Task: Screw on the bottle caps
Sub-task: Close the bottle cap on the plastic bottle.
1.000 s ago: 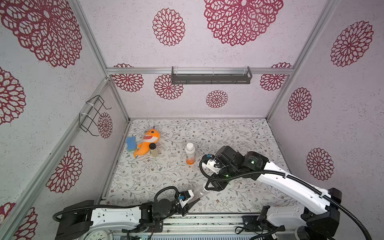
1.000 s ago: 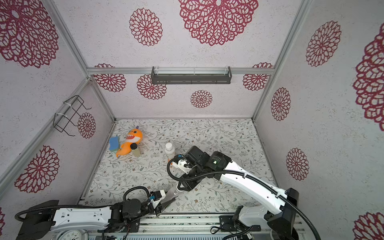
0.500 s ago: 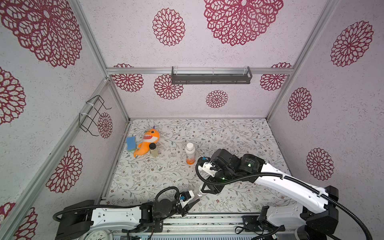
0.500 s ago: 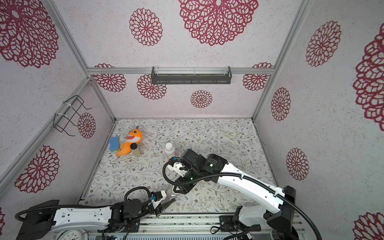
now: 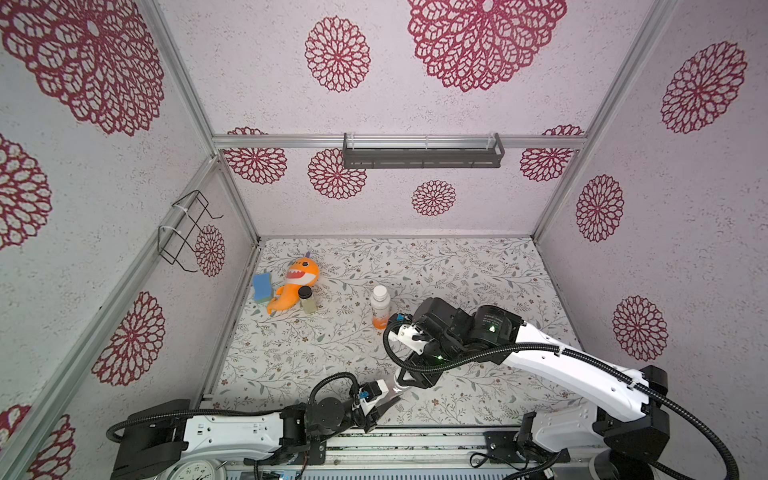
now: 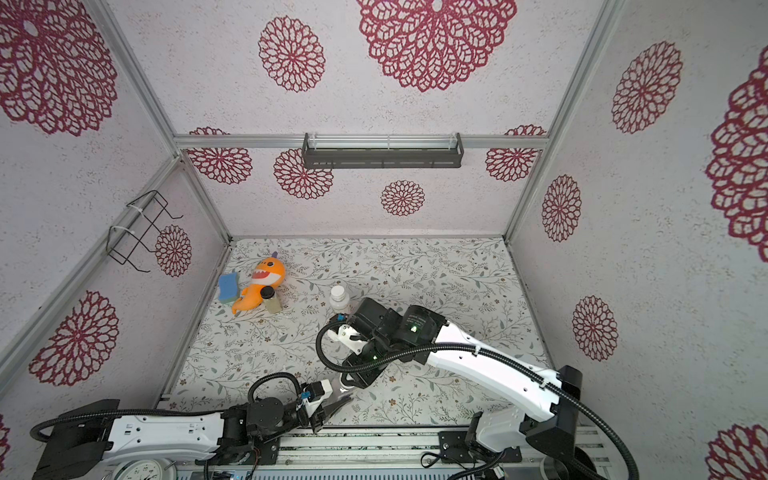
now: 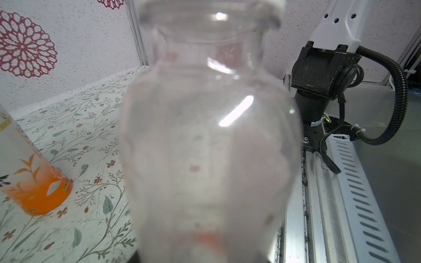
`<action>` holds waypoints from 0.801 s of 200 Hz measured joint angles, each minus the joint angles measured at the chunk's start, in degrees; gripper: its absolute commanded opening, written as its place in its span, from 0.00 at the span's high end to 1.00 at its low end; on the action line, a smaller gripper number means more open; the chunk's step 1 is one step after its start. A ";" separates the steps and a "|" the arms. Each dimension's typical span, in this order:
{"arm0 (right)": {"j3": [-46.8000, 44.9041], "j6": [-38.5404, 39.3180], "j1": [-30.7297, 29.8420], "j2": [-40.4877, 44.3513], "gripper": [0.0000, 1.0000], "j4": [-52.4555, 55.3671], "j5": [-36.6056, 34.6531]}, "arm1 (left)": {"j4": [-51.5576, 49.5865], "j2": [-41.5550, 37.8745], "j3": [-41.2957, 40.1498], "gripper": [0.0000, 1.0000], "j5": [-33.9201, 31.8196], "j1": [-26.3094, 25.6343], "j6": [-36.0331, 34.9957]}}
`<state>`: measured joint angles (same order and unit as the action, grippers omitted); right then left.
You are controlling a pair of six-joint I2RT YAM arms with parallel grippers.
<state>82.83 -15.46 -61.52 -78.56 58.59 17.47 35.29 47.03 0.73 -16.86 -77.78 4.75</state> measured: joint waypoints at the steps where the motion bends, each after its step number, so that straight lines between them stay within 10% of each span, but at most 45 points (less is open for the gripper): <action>1: 0.04 -0.02 -0.02 0.00 0.59 0.02 -0.04 | 0.02 0.02 0.00 0.62 0.00 0.00 0.00; 160: 4.50 -0.04 -4.17 -3.34 0.58 5.33 -7.98 | 0.68 1.77 0.00 0.62 -0.13 0.02 -0.02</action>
<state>87.33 -15.51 -65.69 -81.91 63.92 9.50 35.97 48.80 0.73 -16.99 -77.76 4.73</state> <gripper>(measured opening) 0.427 0.385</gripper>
